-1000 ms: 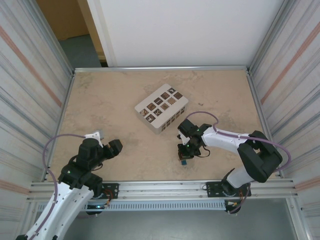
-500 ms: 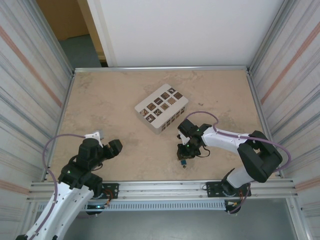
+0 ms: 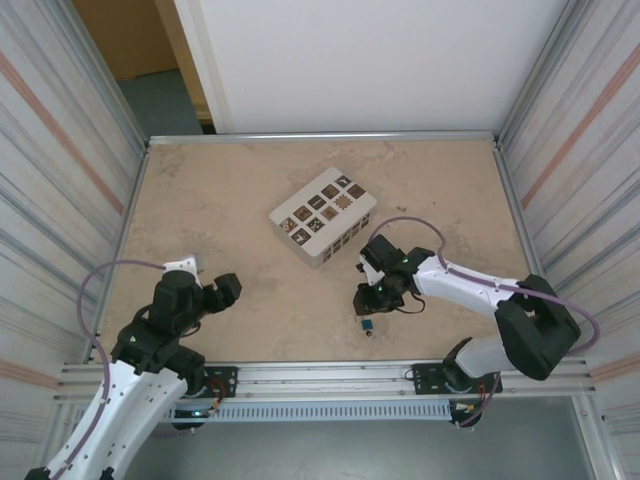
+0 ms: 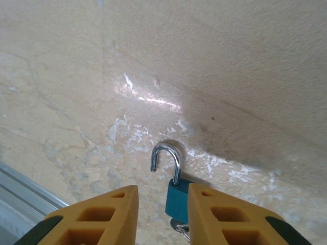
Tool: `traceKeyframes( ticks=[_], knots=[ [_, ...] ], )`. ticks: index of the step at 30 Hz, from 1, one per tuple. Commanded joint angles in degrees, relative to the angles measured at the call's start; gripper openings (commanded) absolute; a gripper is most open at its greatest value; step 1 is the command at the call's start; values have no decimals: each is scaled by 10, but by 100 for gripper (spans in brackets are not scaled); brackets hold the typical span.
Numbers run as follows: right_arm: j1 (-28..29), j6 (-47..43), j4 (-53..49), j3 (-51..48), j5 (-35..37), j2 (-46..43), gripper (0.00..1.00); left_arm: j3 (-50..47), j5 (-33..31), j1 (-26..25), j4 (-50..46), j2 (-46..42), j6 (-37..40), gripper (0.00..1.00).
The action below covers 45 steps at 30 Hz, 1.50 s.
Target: Unlock the padlock with the key
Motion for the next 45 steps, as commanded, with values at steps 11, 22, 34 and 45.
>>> traceKeyframes(
  ticks=[11, 22, 34, 45],
  knots=[
    [-114, -53, 18, -29, 16, -168, 44, 44, -106, 6, -1, 39, 45, 99],
    [-236, -104, 39, -46, 1, -247, 66, 75, -132, 40, 27, 86, 92, 99],
    [-310, -90, 104, -104, 51, -333, 94, 85, -101, 115, 61, 133, 127, 99],
    [-340, -129, 189, -146, 159, -373, 99, 54, -111, 141, 152, 161, 179, 99]
  ],
)
